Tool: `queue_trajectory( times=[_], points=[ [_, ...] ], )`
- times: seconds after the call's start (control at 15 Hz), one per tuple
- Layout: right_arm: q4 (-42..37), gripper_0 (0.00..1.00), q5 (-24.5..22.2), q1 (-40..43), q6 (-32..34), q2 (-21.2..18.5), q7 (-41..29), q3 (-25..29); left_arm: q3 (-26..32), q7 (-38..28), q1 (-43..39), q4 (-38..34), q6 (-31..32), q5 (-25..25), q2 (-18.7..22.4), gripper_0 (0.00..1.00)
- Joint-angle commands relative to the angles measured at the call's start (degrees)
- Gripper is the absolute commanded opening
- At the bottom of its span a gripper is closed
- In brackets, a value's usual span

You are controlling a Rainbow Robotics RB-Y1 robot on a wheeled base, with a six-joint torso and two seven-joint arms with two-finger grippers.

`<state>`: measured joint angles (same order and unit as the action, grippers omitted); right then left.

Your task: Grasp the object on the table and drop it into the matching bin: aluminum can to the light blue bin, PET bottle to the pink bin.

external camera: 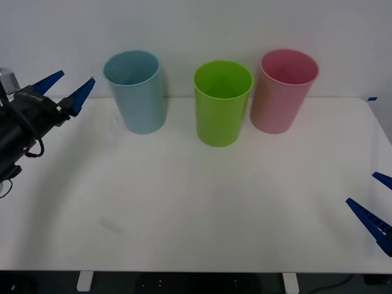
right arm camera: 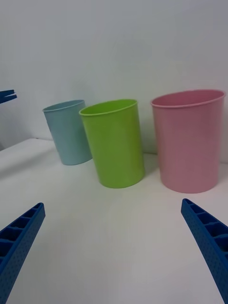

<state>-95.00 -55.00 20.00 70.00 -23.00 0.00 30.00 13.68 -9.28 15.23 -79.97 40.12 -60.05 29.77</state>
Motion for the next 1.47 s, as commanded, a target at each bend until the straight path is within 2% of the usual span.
queue_trajectory(
  times=[0.07, 0.47, 0.73, 1.0, 1.47],
  points=[
    [0.00, 1.00, 0.00, 0.00, 0.00, 0.00, 0.00, 0.00, 3.90, -0.47, -5.30, -3.35, 5.14, 0.02, 0.11, 1.00],
    [0.00, 1.00, 0.00, 0.00, 0.00, 0.00, 0.00, 0.00, 11.28, 0.49, -17.16, -11.61, 14.55, 0.02, 0.64, 1.00],
    [0.00, 1.00, 0.00, 0.00, 0.00, 0.00, 0.00, 0.00, 16.56, 4.18, -25.78, -15.65, 20.09, 0.02, 0.90, 1.00],
    [0.00, 1.00, 0.00, 0.00, 0.00, 0.00, 0.00, 0.00, 18.14, 10.07, -32.19, -16.80, 21.40, 2.13, 1.08, 1.00],
    [0.00, 1.00, 0.00, 0.00, 0.00, 0.00, 0.00, 0.00, 18.93, 11.74, -39.05, -18.29, 22.02, 6.34, 0.99, 1.00]
  ],
)
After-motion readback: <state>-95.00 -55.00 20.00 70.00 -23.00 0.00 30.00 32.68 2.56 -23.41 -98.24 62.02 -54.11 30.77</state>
